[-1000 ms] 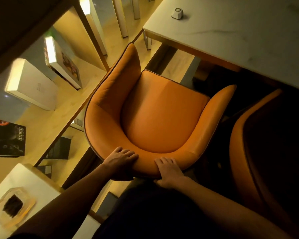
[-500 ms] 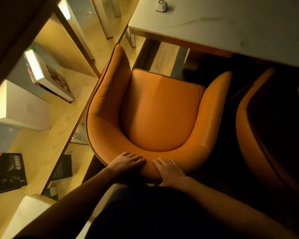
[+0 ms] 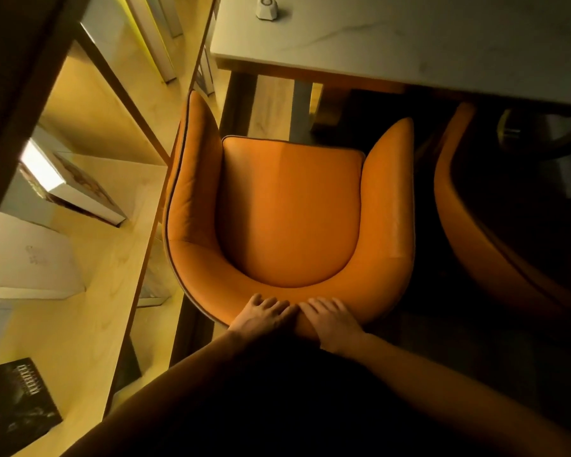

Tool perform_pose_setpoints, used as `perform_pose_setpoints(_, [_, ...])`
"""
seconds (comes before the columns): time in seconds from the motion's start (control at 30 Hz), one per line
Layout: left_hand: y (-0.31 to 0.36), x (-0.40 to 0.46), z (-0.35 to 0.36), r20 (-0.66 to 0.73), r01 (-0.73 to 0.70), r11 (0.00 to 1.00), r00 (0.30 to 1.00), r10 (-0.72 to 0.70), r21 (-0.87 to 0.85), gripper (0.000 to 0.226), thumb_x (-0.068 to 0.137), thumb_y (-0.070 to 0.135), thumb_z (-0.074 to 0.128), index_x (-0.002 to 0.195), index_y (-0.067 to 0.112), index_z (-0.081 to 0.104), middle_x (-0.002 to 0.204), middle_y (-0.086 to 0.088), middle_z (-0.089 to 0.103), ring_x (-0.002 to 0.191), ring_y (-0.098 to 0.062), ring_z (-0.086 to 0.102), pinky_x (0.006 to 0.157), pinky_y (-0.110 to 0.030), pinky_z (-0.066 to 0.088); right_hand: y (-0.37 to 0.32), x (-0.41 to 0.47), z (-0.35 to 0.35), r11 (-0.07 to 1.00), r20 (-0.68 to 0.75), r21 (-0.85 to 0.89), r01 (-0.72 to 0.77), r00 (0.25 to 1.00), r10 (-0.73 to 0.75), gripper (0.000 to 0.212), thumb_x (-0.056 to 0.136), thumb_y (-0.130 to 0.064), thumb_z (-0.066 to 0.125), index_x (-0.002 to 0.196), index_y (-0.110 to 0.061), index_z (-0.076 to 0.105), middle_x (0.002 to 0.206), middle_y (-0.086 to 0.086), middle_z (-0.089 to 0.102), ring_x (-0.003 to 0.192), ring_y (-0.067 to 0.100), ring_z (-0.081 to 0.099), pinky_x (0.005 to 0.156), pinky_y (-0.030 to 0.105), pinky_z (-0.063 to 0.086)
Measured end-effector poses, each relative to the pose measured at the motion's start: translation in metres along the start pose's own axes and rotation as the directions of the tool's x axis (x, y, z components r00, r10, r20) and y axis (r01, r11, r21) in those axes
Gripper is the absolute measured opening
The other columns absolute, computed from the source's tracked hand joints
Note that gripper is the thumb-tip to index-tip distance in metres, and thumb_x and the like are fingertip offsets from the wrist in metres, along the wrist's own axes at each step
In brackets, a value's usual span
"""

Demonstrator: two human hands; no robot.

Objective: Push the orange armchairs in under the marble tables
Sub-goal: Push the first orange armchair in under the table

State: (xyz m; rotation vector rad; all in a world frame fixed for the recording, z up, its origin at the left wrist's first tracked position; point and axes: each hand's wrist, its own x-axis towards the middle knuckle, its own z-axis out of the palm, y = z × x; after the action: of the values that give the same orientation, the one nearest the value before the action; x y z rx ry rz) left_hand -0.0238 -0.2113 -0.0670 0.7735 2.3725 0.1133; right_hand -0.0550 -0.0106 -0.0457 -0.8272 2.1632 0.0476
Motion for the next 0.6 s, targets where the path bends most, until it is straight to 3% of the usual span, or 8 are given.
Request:
perform_pose_setpoints(0.1, [0.000, 0.001, -0.002, 0.050, 0.037, 0.999, 0.998, -0.039, 0.033, 0.056, 0.104, 0.034, 0.023, 0.155, 0.017, 0.008, 0.159, -0.011, 0.022, 0.141, -0.031, 0.028, 0.112, -0.056, 0.019, 0.002, 0.003, 0.005, 1.000, 0.015, -0.017, -0.010, 1.000, 0.010, 0.091, 0.086, -0.041, 0.067, 0.155, -0.018, 0.012, 0.160, 0.006, 0.022, 0.148, 0.028, 0.019, 0.117, 0.055, 0.014])
perform_pose_setpoints(0.2, [0.002, 0.001, -0.002, 0.032, 0.065, 0.996, 0.997, -0.066, 0.054, 0.061, 0.098, 0.039, 0.012, 0.155, 0.017, 0.012, 0.156, -0.011, 0.028, 0.135, -0.032, 0.036, 0.109, -0.051, 0.028, 0.003, 0.006, 0.008, 0.999, 0.036, -0.035, -0.010, 0.999, 0.011, 0.092, 0.087, -0.040, 0.066, 0.156, -0.019, 0.008, 0.163, 0.005, 0.017, 0.150, 0.030, 0.012, 0.117, 0.060, 0.010])
perform_pose_setpoints(0.33, [0.002, 0.001, 0.002, -0.019, 0.069, 0.998, 0.997, -0.069, 0.009, 0.053, 0.103, 0.036, 0.030, 0.151, 0.017, 0.021, 0.149, -0.008, 0.039, 0.127, -0.031, 0.045, 0.101, -0.043, 0.034, 0.006, 0.007, 0.012, 0.999, 0.021, -0.037, 0.007, 1.000, -0.006, 0.091, 0.088, -0.043, 0.065, 0.155, -0.022, 0.009, 0.161, 0.005, 0.022, 0.147, 0.031, 0.022, 0.115, 0.058, 0.016])
perform_pose_setpoints(0.6, [-0.002, 0.001, 0.008, -0.072, 0.039, 0.999, 0.997, -0.040, -0.017, 0.048, 0.103, 0.029, 0.034, 0.149, 0.016, 0.029, 0.146, -0.008, 0.045, 0.124, -0.028, 0.051, 0.096, -0.040, 0.038, 0.011, 0.008, 0.014, 0.999, -0.010, -0.020, 0.050, 0.999, -0.051, 0.083, 0.090, -0.041, 0.062, 0.155, -0.019, 0.015, 0.159, 0.006, 0.027, 0.144, 0.027, 0.027, 0.115, 0.051, 0.019])
